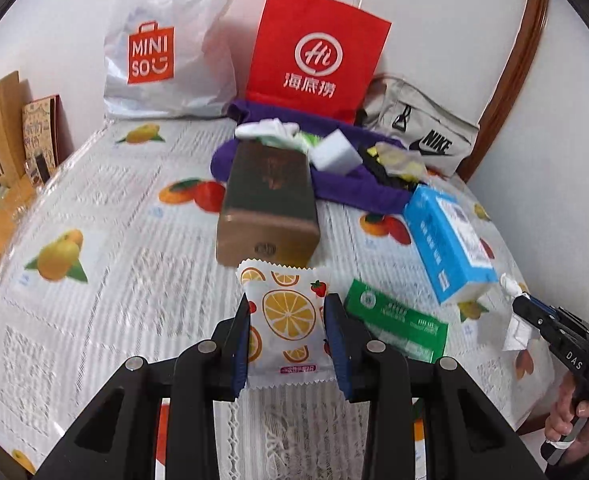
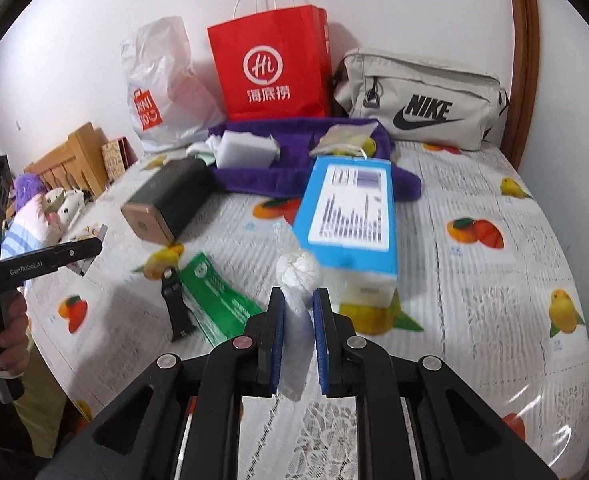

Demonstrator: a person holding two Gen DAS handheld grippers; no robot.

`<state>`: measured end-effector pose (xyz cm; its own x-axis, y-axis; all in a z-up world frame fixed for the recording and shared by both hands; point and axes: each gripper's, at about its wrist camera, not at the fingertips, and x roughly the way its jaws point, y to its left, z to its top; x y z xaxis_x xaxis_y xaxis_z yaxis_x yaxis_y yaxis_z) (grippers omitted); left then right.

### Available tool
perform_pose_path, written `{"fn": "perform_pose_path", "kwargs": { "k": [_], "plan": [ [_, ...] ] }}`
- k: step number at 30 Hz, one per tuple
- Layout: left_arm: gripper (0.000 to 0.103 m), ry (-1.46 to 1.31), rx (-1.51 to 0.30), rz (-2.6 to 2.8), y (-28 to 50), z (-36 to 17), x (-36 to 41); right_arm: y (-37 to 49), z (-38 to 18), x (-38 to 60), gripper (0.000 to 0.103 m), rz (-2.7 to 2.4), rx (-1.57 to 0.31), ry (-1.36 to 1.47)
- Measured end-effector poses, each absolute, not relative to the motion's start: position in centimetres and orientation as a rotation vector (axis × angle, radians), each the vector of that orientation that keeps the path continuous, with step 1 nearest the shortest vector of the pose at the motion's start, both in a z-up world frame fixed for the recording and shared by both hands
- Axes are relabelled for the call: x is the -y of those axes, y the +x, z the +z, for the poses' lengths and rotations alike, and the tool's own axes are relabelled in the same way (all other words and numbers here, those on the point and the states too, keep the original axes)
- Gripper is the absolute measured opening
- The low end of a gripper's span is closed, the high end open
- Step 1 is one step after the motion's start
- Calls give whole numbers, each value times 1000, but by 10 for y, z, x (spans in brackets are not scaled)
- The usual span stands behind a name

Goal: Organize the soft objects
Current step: 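Carry the packet in the left tool and the tissue in the right tool toward the towel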

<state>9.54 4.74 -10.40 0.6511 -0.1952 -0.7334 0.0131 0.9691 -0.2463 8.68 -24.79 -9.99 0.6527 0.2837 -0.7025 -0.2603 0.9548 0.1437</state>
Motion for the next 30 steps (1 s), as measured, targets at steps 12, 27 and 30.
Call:
{"fn": "perform_pose_path", "kwargs": {
  "k": [12,27,30],
  "plan": [
    [32,-244,-822,-139,135,-78,-49,126,-68,245,14,301,-757,10],
    [32,-223,-818,-142,191,-60,-51,190,-51,234,14,301,-728,4],
    [32,-219,-827,-135,202,-58,-53,204,-51,235,14,317,-733,33]
  ]
}}
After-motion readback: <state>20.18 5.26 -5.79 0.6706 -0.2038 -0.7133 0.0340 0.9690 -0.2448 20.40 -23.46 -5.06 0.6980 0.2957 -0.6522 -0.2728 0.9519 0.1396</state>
